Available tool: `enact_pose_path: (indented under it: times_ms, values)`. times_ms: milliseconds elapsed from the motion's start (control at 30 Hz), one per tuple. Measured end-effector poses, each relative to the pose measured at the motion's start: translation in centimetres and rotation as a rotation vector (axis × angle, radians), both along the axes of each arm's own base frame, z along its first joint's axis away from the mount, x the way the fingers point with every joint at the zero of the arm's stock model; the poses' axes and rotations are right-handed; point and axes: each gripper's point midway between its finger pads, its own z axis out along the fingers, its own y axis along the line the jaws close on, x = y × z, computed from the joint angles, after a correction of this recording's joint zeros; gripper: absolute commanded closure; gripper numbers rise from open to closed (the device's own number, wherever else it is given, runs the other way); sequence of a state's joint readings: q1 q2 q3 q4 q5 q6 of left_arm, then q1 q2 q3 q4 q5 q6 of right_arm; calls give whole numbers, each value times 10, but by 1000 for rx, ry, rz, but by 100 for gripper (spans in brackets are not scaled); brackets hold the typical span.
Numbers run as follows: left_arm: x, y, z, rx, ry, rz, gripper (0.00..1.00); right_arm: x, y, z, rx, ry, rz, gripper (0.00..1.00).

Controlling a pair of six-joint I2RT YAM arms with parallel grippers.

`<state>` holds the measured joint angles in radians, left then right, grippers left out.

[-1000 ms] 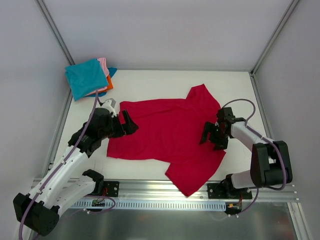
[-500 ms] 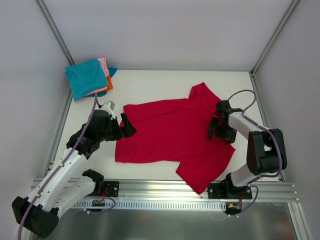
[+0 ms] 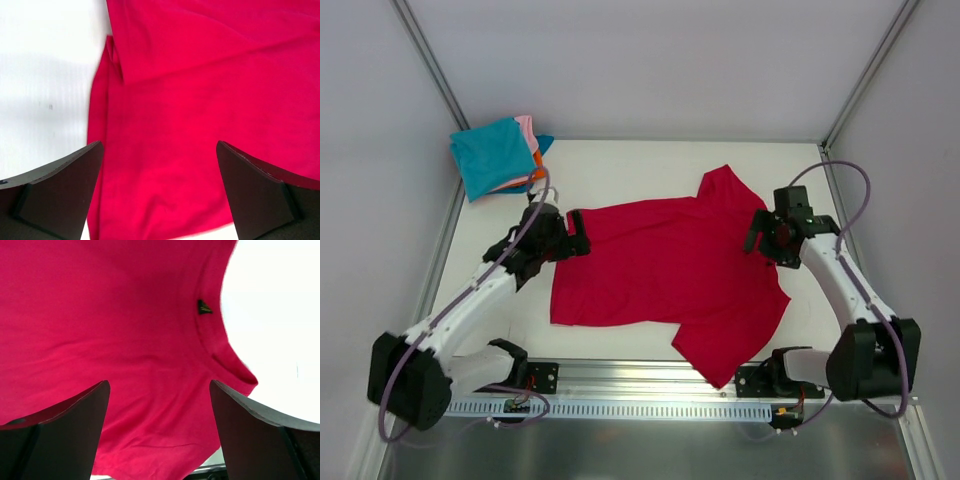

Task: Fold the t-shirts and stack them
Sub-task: Flatten out the tshirt

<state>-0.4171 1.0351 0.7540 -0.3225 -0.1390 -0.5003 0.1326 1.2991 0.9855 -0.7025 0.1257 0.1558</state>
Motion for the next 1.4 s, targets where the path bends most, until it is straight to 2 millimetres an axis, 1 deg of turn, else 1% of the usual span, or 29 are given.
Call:
enact_pose_path:
  times_ms: [33,100,200,267,300,367,467,567,633,667,700,767,833,900,933,967,1000,1033,1133,1233,1300,1400]
  values:
    - [9,0,-7,24,10,0,1,-1,3,9,18,-30,7,14]
    - [34,-3,-22,56,30,-3,2,-4,8,29,53,-94,22,14]
    - [68,-2,-42,76,59,6,3,-13,12,56,86,-168,41,14]
    - [85,1,-53,50,60,8,3,-20,13,68,98,-197,51,14]
    - [90,5,-56,33,58,13,3,-23,13,72,101,-206,56,14]
    - [101,14,-58,-8,45,27,3,-30,13,75,102,-209,62,14]
    - [118,29,-58,-55,13,53,3,-38,12,75,103,-192,70,14]
    - [128,41,-68,-81,18,73,4,-42,14,73,110,-176,77,14]
    - [132,42,-73,-95,28,67,5,-43,16,72,119,-169,84,14]
    - [133,40,-80,-100,46,62,6,-44,17,72,124,-167,87,14]
    - [136,37,-83,-110,55,50,8,-44,17,72,127,-165,89,14]
    - [143,31,-88,-129,66,29,9,-45,18,72,130,-163,92,14]
    - [148,27,-91,-147,69,15,16,-45,18,71,130,-162,95,14]
    - [150,21,-92,-177,72,-1,29,-45,18,71,130,-161,95,14]
    - [151,18,-93,-191,73,-8,46,-45,18,71,129,-159,96,14]
    - [153,15,-92,-207,73,-13,56,-46,18,71,128,-157,97,14]
    - [154,13,-93,-218,74,-19,69,-46,18,71,128,-156,98,14]
    - [156,10,-92,-233,72,-27,99,-46,18,70,127,-154,98,14]
    - [157,4,-89,-262,70,-49,100,-46,18,69,125,-152,100,14]
    - [156,0,-81,-281,52,-69,100,-48,18,64,125,-136,100,14]
    - [150,-1,-69,-289,31,-82,100,-49,18,59,127,-123,101,14]
    - [137,-4,-41,-303,-12,-107,100,-50,21,51,139,-98,103,14]
